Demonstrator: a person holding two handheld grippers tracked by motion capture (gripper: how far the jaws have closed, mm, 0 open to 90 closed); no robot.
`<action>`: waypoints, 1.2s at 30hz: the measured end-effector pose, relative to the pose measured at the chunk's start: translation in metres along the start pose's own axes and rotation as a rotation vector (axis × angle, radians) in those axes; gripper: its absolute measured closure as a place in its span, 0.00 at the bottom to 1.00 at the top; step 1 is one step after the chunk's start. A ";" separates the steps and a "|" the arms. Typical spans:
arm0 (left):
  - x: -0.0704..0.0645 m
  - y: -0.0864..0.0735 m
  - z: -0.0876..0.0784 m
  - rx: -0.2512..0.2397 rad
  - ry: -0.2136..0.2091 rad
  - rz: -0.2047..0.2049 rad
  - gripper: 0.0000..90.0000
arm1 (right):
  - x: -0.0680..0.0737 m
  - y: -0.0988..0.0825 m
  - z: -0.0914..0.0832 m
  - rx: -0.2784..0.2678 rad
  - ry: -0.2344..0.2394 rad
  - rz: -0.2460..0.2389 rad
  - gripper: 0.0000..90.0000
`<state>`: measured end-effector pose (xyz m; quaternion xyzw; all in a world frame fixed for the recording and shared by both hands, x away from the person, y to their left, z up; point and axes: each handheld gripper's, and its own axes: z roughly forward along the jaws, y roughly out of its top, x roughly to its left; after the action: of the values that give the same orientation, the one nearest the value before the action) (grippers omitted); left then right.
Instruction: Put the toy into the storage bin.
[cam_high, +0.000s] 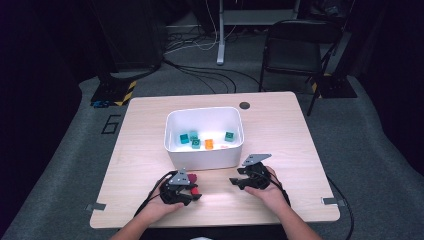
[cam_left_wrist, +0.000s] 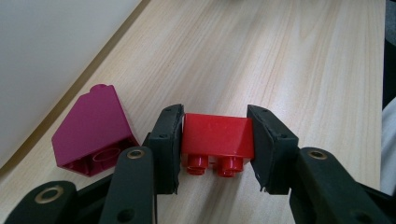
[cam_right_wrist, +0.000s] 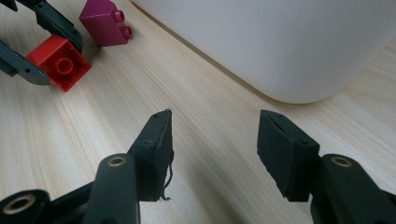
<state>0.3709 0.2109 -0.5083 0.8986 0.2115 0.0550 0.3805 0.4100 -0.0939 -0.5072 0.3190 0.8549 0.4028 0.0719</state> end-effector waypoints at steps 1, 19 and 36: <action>0.000 0.000 0.000 0.001 0.002 -0.001 0.64 | 0.000 0.000 0.000 0.000 0.000 -0.001 0.50; 0.007 0.013 -0.025 -0.053 0.015 -0.052 0.65 | 0.000 0.000 0.001 0.002 0.003 0.004 0.50; 0.018 0.026 -0.056 -0.083 0.041 -0.091 0.65 | 0.000 0.000 0.001 0.004 0.003 0.004 0.50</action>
<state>0.3811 0.2399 -0.4516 0.8701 0.2577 0.0649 0.4152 0.4102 -0.0933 -0.5081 0.3203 0.8550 0.4019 0.0694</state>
